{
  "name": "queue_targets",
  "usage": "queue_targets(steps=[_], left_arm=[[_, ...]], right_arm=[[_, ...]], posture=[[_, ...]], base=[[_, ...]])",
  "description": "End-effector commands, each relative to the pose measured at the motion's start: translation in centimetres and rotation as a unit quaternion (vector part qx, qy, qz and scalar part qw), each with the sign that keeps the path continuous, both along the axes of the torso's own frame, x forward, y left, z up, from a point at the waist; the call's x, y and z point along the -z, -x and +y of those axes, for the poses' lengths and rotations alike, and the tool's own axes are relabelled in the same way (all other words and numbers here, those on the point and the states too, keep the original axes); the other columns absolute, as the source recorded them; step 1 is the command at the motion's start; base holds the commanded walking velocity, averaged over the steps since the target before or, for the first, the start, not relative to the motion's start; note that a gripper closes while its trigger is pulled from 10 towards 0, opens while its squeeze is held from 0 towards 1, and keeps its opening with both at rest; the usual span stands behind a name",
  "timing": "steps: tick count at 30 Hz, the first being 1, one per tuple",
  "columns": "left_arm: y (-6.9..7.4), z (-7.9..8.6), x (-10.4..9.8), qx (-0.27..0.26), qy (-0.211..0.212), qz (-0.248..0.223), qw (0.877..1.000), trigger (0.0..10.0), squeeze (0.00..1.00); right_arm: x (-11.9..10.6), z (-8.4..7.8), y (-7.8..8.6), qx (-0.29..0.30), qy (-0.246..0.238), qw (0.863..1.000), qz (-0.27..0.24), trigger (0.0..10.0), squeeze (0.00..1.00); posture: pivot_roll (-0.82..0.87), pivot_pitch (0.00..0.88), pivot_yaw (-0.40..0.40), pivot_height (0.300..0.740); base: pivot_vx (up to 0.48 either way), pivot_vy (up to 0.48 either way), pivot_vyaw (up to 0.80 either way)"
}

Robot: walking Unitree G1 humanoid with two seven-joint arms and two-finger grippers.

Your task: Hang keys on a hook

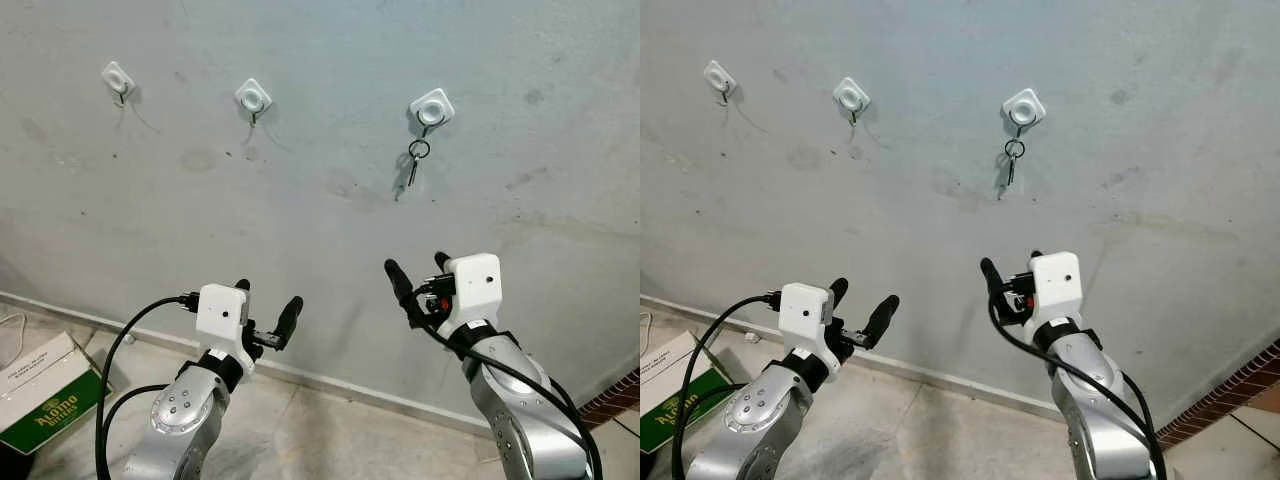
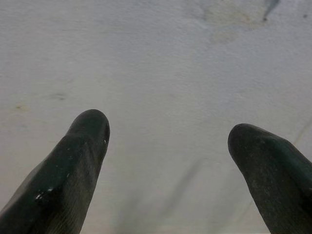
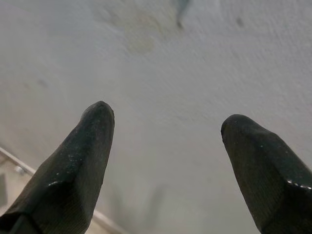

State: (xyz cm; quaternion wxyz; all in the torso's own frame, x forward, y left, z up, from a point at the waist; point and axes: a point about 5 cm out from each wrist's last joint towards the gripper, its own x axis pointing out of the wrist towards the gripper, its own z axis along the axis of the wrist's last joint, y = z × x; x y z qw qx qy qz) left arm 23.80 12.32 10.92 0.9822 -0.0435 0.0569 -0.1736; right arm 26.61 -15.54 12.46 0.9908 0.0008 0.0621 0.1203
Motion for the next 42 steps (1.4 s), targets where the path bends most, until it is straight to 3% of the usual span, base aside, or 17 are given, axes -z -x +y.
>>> queue_targets(steps=[1, 15, 27, 30, 33, 38, 42], left_arm=[[-0.1, 0.5, 0.0, -0.011, -0.01, -0.003, 1.0, 10.0, 0.0], [-1.2, 0.3, -0.1, 0.003, -0.015, -0.014, 1.0, 10.0, 0.0], [-2.5, -0.6, -0.2, 0.039, -0.02, -0.024, 0.999, 10.0, 0.0], [-2.6, -0.6, -0.2, 0.04, -0.021, -0.027, 0.999, 10.0, 0.0], [-2.6, -0.7, -0.2, 0.04, -0.019, -0.028, 0.999, 10.0, 0.0], [-2.6, -1.1, 0.0, 0.035, -0.013, -0.026, 0.999, 10.0, 0.0], [-3.0, -1.5, -0.4, 0.036, -0.013, -0.034, 0.999, 10.0, 0.0]], right_arm=[[-0.1, 0.1, -0.2, -0.006, -0.008, 1.0, 0.004, 10.0, 0.0], [-0.5, 1.6, -0.8, -0.02, -0.014, 1.0, -0.01, 10.0, 0.0], [-1.1, 1.4, -1.3, 0.003, 0.004, 0.999, -0.031, 10.0, 0.0], [-1.8, 2.6, -1.2, -0.033, -0.015, 0.999, -0.036, 10.0, 0.0], [-2.8, 3.5, -1.4, -0.046, 0.005, 0.997, -0.064, 10.0, 0.0], [-2.2, 3.2, -1.5, -0.032, -0.017, 0.998, -0.042, 10.0, 0.0], [-2.3, 2.8, -1.9, -0.022, 0.003, 0.999, -0.048, 10.0, 0.0]], posture=[[0.04, 0.0, 0.026, 0.74], [0.01, 0.0, 0.052, 0.74], [-0.03, 0.0, 0.073, 0.74], [-0.02, 0.0, 0.067, 0.74], [-0.02, 0.0, 0.062, 0.74], [-0.01, 0.0, 0.059, 0.74], [-0.02, 0.0, 0.073, 0.74]], base=[[0.0, 0.259, 0.0], [0.0, 0.429, 0.0], [0.0, 0.465, 0.0], [0.0, 0.465, 0.0], [0.0, 0.469, 0.0], [0.0, 0.466, 0.0], [0.0, 0.469, 0.0]])
